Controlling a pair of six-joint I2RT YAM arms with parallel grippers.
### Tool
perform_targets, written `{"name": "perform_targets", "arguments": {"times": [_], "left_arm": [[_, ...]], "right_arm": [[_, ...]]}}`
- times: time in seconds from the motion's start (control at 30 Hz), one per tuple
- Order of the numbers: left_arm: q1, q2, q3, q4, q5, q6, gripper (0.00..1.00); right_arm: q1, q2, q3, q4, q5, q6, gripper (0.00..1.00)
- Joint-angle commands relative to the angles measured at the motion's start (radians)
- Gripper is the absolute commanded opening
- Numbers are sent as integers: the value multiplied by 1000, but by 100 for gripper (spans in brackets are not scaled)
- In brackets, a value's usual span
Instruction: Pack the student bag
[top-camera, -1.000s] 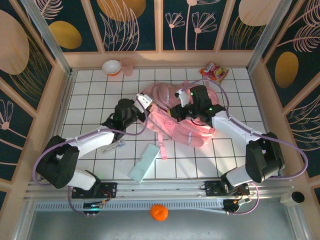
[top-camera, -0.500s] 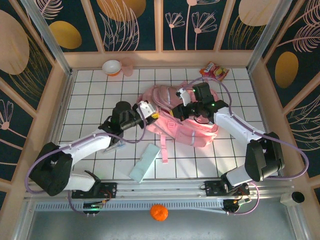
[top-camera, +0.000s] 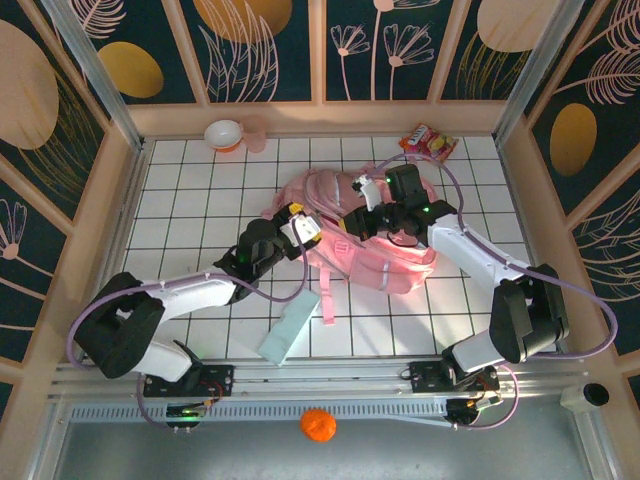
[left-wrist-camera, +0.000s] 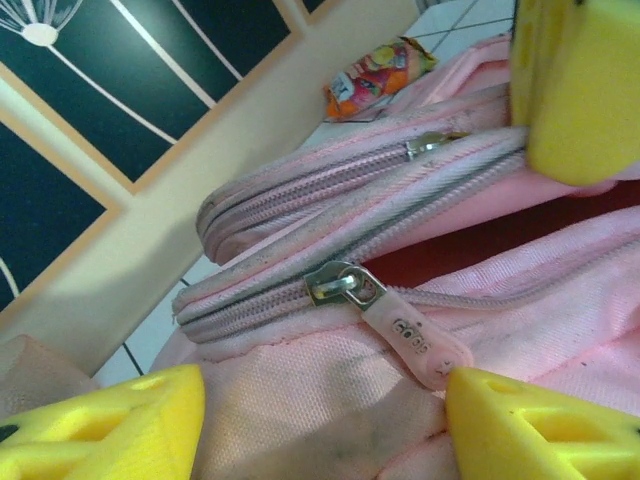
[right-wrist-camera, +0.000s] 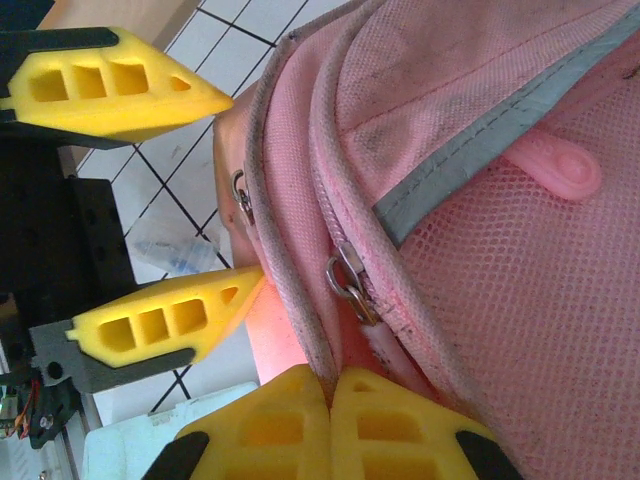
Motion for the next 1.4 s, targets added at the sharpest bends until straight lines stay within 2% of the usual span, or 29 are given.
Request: {"name": "perform_targets", "arguments": {"times": [0.0, 0.13, 0.2, 0.23, 0.33, 0.4, 0.63, 0.77, 1.13, 1.37], "left_arm": [[-5, 33, -8, 115, -97, -14, 60], [-4, 30, -10, 125, -103, -32, 47], [-4, 26, -8, 127, -77, -45, 46], [-3, 25, -4, 124, -52, -54, 47], [-5, 28, -2, 111, 73, -56, 58], [-5, 37, 0, 105, 123, -58, 62], [-5, 74, 34, 49, 58, -27, 68], [-5, 86, 45, 57, 2, -48, 68], [-5, 71, 19, 216, 66, -107, 61], [-5, 91, 21, 233, 72, -91, 59]], "right_arm": [[9, -33, 33, 85, -83, 11, 0], [8, -43, 26, 76, -82, 4, 0], [8, -44, 25, 74, -86, 3, 0], [9, -42, 26, 73, -90, 3, 0], [9, -43, 25, 80, -96, 6, 0], [8, -40, 25, 81, -96, 6, 0], [9, -44, 25, 77, -99, 5, 0], [10, -50, 24, 77, -101, 8, 0], [10, -58, 11, 88, -104, 19, 0], [12, -59, 14, 89, -105, 19, 0]]}}
